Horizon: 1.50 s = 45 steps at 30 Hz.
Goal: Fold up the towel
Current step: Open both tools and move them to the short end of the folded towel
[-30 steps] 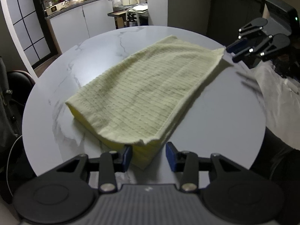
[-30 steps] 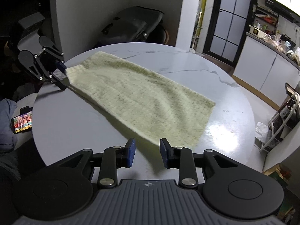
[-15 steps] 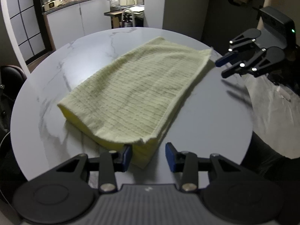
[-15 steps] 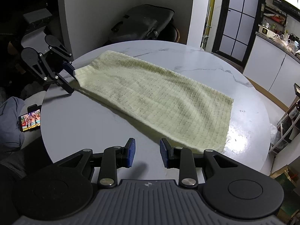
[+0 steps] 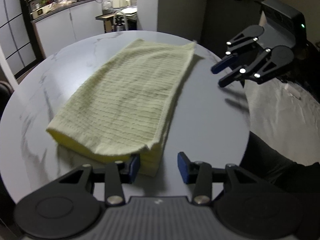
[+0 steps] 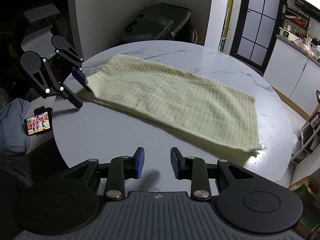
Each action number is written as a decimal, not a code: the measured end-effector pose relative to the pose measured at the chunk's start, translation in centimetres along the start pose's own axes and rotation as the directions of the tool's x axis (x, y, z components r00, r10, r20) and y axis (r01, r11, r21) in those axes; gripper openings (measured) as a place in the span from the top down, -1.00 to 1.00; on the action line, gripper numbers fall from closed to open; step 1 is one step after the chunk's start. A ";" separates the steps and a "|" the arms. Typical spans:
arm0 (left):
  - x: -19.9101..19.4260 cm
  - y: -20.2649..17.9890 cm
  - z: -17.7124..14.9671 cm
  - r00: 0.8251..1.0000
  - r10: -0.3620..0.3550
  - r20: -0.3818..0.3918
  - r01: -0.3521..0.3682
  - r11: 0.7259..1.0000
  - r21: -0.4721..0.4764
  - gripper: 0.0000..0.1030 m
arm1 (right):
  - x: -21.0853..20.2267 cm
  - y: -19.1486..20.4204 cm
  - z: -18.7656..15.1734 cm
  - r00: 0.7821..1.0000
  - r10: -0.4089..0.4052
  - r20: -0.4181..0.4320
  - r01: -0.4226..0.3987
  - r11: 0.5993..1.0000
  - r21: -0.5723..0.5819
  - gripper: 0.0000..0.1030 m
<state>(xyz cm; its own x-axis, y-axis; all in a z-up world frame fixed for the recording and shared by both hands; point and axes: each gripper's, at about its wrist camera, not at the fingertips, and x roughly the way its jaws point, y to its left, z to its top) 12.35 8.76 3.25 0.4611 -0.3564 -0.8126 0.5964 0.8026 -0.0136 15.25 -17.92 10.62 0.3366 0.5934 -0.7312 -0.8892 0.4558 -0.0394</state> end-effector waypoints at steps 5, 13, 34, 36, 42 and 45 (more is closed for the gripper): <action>0.9 -1.6 0.7 1.000 -0.018 -0.012 0.019 0.998 0.058 0.12 | -0.4 0.6 -0.2 1.000 -0.025 -0.008 0.025 1.000 -0.003 0.37; 2.5 -3.4 2.1 0.999 -0.042 -0.014 0.044 0.993 0.113 0.12 | -1.6 0.8 -1.9 0.998 -0.058 -0.001 0.058 0.998 0.023 0.37; 6.4 -6.4 4.7 0.994 -0.111 0.020 0.108 0.987 0.122 0.22 | -3.0 2.1 -3.9 0.994 -0.106 -0.003 0.106 0.992 0.070 0.34; 5.9 -6.7 4.8 0.992 -0.124 0.031 0.119 0.984 0.132 0.22 | -2.9 2.4 -3.7 0.994 -0.110 0.001 0.109 0.992 0.070 0.10; 2.1 -6.7 4.0 0.993 -0.105 0.051 0.094 0.979 0.178 0.22 | -2.9 3.0 -3.2 0.995 -0.093 0.022 0.092 0.994 0.057 -0.01; 1.3 -5.4 3.3 0.997 -0.066 0.050 0.056 0.983 0.175 0.22 | -2.6 3.5 -2.8 0.997 -0.079 0.025 0.078 0.996 0.043 -0.01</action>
